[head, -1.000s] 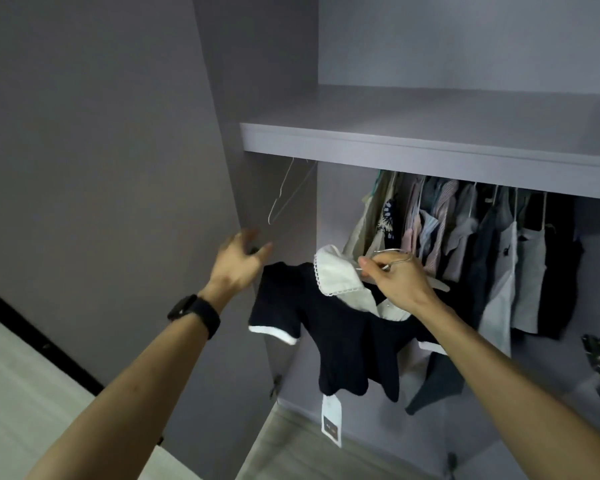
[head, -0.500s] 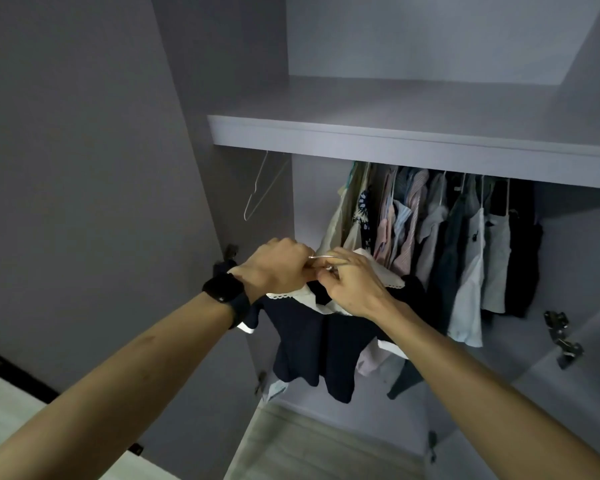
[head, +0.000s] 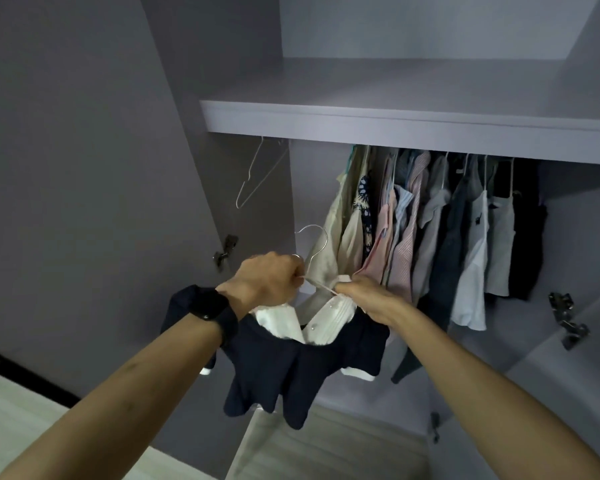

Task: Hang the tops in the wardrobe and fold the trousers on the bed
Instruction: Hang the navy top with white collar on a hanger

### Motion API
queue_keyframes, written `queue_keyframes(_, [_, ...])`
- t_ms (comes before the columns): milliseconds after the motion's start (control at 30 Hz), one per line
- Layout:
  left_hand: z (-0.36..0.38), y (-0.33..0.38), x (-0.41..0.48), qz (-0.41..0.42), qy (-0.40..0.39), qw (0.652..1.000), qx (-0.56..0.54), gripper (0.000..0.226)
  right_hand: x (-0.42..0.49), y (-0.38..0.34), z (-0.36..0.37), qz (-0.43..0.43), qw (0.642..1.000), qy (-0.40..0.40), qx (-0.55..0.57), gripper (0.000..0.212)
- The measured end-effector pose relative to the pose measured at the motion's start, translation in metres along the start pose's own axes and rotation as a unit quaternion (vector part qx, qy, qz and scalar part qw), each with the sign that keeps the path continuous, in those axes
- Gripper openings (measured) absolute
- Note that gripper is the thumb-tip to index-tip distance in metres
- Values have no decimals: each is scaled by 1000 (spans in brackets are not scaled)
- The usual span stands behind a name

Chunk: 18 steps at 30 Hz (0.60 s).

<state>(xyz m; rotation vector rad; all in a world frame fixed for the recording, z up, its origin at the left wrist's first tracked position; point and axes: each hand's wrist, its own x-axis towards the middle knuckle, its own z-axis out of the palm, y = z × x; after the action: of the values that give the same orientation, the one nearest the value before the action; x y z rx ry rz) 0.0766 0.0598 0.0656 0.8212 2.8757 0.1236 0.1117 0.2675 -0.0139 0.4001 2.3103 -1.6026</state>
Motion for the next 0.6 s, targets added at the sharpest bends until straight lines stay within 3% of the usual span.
queue_keyframes(100, [4, 7, 1, -37, -64, 989, -130, 25, 3, -8, 11, -82, 992, 63, -65, 21])
queue_keyframes(233, [10, -17, -7, -109, 36, 992, -50, 28, -11, -15, -3, -247, 930, 249, -107, 12])
queue_keyframes(267, [9, -24, -8, -126, 69, 988, -48, 31, -16, -13, -10, -284, 916, 258, -120, 11])
queue_keyframes(333, [2, -34, -6, -123, 104, 983, -88, 33, -25, -11, -14, -327, 911, 183, -171, 19])
queue_keyframes(400, [-8, -34, -1, -95, 94, 973, -189, 30, -26, -9, -16, -313, 926, 103, -185, 42])
queue_keyframes(433, [-13, -32, 0, -80, 86, 968, -223, 28, -24, -11, -20, -301, 936, 115, -144, 46])
queue_keyframes(500, [-23, -26, 3, -47, 101, 967, -231, 26, -16, -15, -37, -272, 939, 192, -82, 38])
queue_keyframes(533, [-27, -25, 5, -38, 115, 965, -231, 25, -13, -16, -46, -248, 939, 214, -105, 34])
queue_keyframes(600, [-35, -24, 8, -23, 117, 963, -242, 25, -10, -12, -57, -217, 946, 186, -150, 28])
